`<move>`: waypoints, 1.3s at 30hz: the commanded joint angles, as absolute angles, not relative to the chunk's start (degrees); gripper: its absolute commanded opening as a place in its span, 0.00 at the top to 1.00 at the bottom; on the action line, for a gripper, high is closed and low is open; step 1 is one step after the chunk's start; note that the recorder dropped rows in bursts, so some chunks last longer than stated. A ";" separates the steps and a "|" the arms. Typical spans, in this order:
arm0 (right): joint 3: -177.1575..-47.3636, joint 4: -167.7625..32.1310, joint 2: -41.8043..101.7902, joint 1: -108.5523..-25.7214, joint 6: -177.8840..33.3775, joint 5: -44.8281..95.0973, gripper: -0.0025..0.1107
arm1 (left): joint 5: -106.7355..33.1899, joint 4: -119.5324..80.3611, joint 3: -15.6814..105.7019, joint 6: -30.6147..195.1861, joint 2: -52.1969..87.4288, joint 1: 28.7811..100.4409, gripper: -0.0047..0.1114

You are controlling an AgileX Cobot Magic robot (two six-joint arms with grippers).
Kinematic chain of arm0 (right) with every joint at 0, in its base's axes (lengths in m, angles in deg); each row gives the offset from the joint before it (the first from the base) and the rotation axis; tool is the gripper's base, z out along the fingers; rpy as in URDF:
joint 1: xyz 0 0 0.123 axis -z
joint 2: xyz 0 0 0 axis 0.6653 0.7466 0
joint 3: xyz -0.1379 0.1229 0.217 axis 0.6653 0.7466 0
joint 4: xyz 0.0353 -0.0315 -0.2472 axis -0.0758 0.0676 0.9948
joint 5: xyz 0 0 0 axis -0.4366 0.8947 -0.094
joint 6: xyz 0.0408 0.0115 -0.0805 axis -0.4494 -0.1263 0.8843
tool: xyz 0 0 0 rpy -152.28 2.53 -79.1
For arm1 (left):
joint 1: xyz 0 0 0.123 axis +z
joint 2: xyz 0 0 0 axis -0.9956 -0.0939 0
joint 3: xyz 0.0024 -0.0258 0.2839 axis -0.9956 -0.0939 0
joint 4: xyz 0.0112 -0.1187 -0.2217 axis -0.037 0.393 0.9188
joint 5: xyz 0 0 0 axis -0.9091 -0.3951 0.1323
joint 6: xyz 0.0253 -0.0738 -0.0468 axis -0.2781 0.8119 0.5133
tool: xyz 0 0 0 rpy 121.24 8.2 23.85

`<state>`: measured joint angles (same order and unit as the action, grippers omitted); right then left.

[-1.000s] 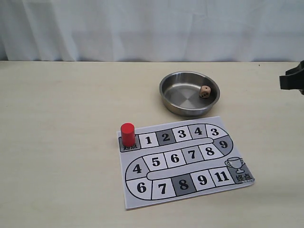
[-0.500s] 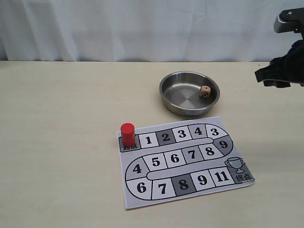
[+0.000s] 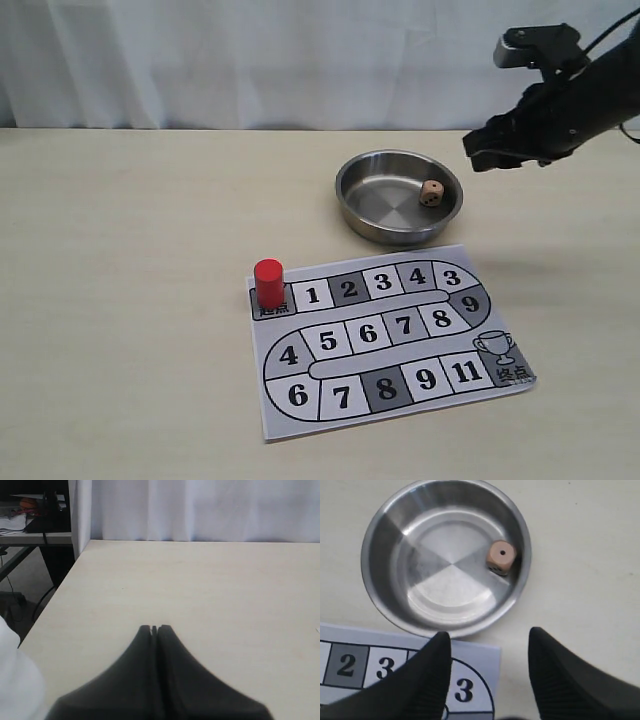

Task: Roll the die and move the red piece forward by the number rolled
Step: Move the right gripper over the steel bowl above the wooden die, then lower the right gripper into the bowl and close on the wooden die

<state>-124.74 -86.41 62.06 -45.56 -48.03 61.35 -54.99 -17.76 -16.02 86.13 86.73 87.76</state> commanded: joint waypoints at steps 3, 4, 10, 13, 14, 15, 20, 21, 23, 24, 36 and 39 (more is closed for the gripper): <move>-134.13 -77.95 69.66 -51.19 -62.95 63.86 0.57 | -54.30 -17.83 -15.68 86.11 86.75 87.30 0.96; -136.17 -75.76 71.05 -52.03 -64.94 65.62 0.57 | -54.30 -17.83 -15.68 86.11 86.75 87.30 0.96; -146.43 -68.25 78.21 -54.49 -80.86 72.41 0.57 | -54.30 -17.83 -15.68 86.11 86.75 87.30 0.96; -149.70 -67.82 81.29 -54.49 -86.06 73.57 0.57 | -54.30 -17.83 -15.68 86.11 86.75 87.30 0.96; -150.65 -67.82 82.23 -54.49 -86.07 73.83 0.57 | -54.30 -17.83 -15.68 86.11 86.75 87.30 0.96; -151.35 -67.82 82.94 -54.49 -86.17 73.95 0.57 | -54.30 -17.83 -15.68 86.11 86.75 87.30 0.96; -154.87 -66.99 87.17 -54.49 -91.54 73.68 0.57 | -54.30 -17.83 -15.68 86.11 86.75 87.30 0.96; -155.37 -66.23 87.92 -54.49 -92.85 73.67 0.56 | -54.30 -17.83 -15.68 86.11 86.75 87.30 0.96; -156.24 -64.64 89.16 -54.49 -96.00 73.52 0.52 | -54.30 -17.83 -15.68 86.11 86.75 87.30 0.96; -156.56 -63.80 89.47 -54.49 -97.27 73.37 0.49 | -54.30 -17.83 -15.68 86.11 86.75 87.30 0.96; -156.65 -60.96 91.68 -54.49 -99.12 66.74 0.40 | -54.30 -17.83 -15.68 86.11 86.75 87.30 0.96; -156.65 -60.96 92.69 -54.49 -99.12 65.20 0.40 | -54.30 -17.83 -15.68 86.11 86.75 87.30 0.96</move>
<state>-156.22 -61.71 92.28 -54.46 -98.96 66.41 -54.99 -17.76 -16.02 86.13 86.73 87.76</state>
